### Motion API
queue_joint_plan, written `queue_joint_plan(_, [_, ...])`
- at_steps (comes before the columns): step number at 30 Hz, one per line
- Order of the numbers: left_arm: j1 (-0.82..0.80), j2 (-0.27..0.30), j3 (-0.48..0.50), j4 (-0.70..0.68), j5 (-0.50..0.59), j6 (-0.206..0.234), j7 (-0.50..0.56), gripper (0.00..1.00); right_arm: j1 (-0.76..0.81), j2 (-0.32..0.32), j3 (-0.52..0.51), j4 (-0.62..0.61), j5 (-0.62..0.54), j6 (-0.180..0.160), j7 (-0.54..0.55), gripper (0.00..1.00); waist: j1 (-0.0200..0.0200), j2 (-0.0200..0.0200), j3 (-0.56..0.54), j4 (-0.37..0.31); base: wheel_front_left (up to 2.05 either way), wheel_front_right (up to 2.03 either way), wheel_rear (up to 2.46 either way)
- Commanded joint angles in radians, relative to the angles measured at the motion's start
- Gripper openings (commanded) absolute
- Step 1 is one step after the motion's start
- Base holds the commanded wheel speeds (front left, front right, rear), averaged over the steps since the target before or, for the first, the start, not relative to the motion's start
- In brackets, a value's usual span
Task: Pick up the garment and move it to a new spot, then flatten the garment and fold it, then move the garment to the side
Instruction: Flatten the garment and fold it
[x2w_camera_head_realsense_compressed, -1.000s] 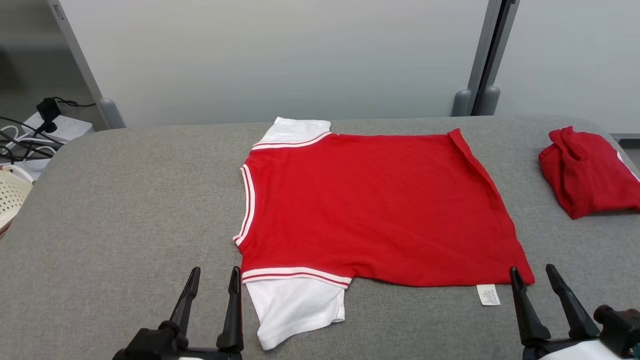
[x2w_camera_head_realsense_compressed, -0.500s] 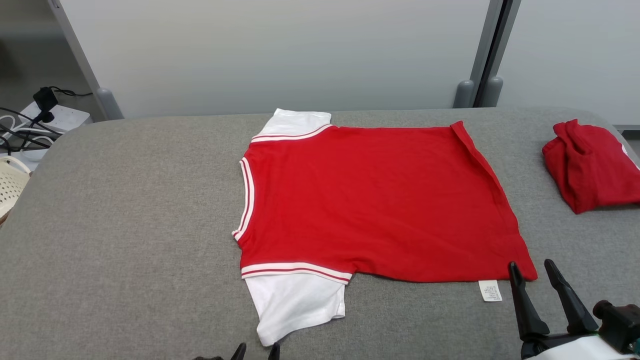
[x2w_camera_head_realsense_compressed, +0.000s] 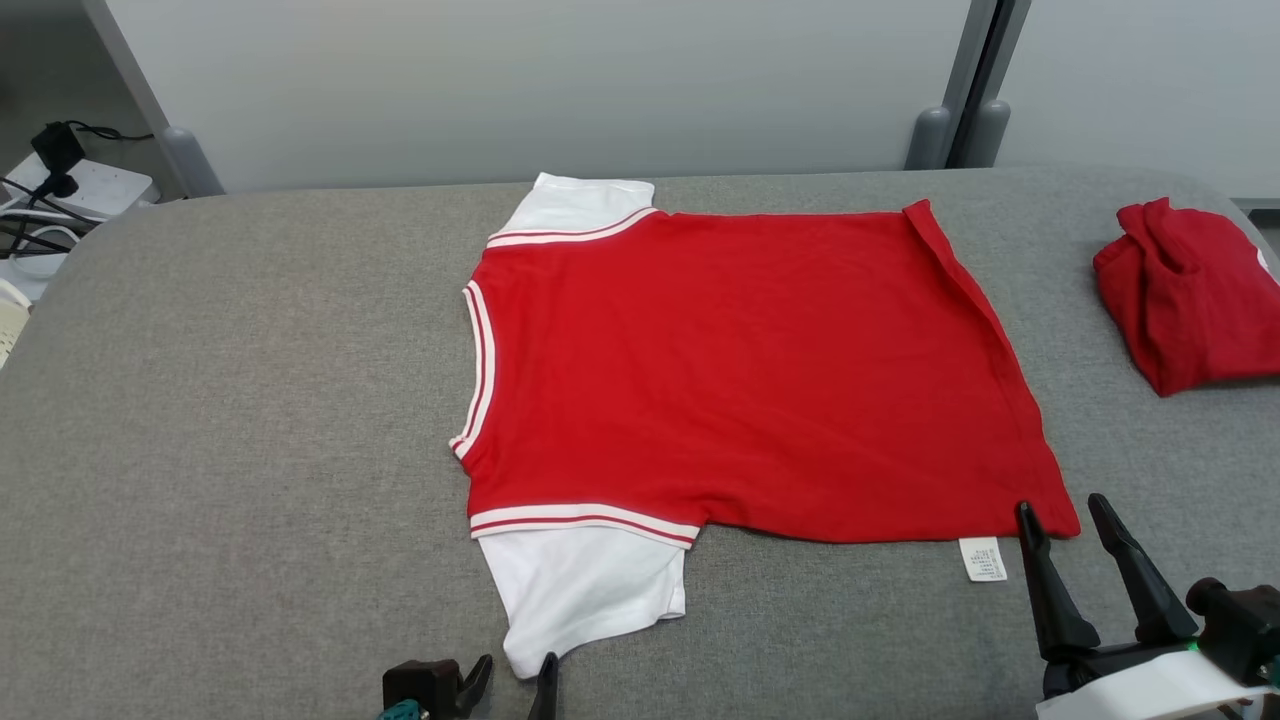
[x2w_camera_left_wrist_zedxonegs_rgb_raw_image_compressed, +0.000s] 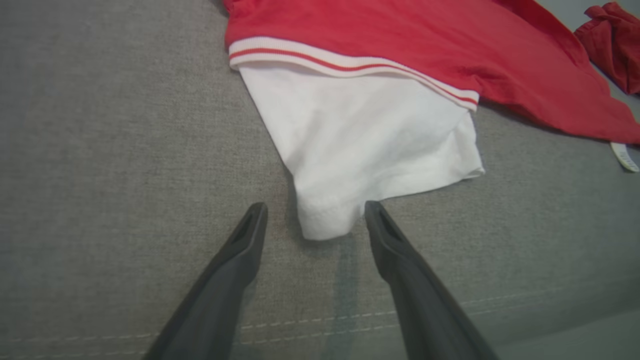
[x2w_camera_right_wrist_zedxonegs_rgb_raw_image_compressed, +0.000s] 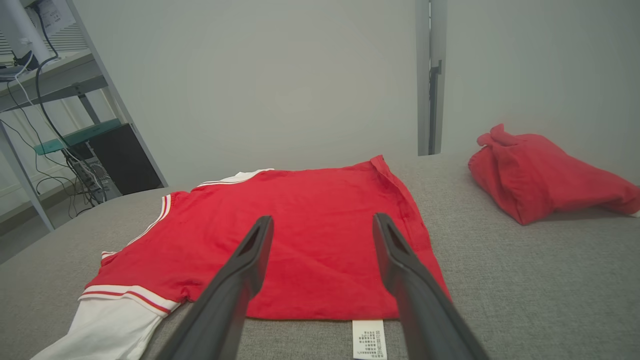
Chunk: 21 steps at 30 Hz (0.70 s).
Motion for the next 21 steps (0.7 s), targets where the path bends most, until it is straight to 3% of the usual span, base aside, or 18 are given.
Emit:
queue_joint_plan(1, [-0.05,0.001,0.024,-0.002,-0.02,0.006,-0.01,1.0,-0.037,-0.024,0.022,-0.028,0.007,0.0,-0.013,1.0,0.0,0.0,0.008,-0.004,0.0,0.0,0.0])
queue_joint_plan(3, [-0.064,0.001,0.017,0.018,-0.028,0.002,-0.016,0.95,-0.043,-0.027,0.023,-0.028,0.008,0.0,-0.013,1.0,0.0,0.0,0.016,-0.008,0.0,0.0,0.0])
queue_joint_plan(5, [-0.075,0.001,0.006,0.034,-0.039,-0.006,-0.017,0.69,-0.048,-0.03,0.022,-0.028,0.009,0.0,-0.013,1.0,0.0,0.0,0.021,-0.009,0.0,0.0,0.0])
queue_joint_plan(6, [-0.08,0.001,0.0,0.041,-0.044,-0.012,-0.019,0.44,-0.049,-0.031,0.021,-0.028,0.009,0.0,-0.013,1.0,0.0,0.0,0.022,-0.009,0.0,0.0,0.0])
queue_joint_plan(7, [-0.089,0.001,-0.008,0.049,-0.046,-0.022,-0.032,0.0,-0.051,-0.034,0.019,-0.027,0.009,0.0,-0.013,1.0,0.0,0.0,0.022,-0.009,0.0,0.0,0.0])
queue_joint_plan(15, [-0.098,0.008,-0.015,0.055,-0.031,-0.043,-0.061,0.0,-0.041,-0.04,0.006,0.004,0.013,0.0,-0.013,1.0,0.0,0.0,0.015,0.006,0.0,0.0,0.0])
queue_joint_plan(21, [-0.066,0.047,-0.017,-0.023,-0.013,-0.039,-0.067,0.0,-0.071,-0.027,-0.053,0.162,0.029,0.0,-0.013,1.0,0.0,0.0,0.028,0.033,0.0,0.0,0.0])
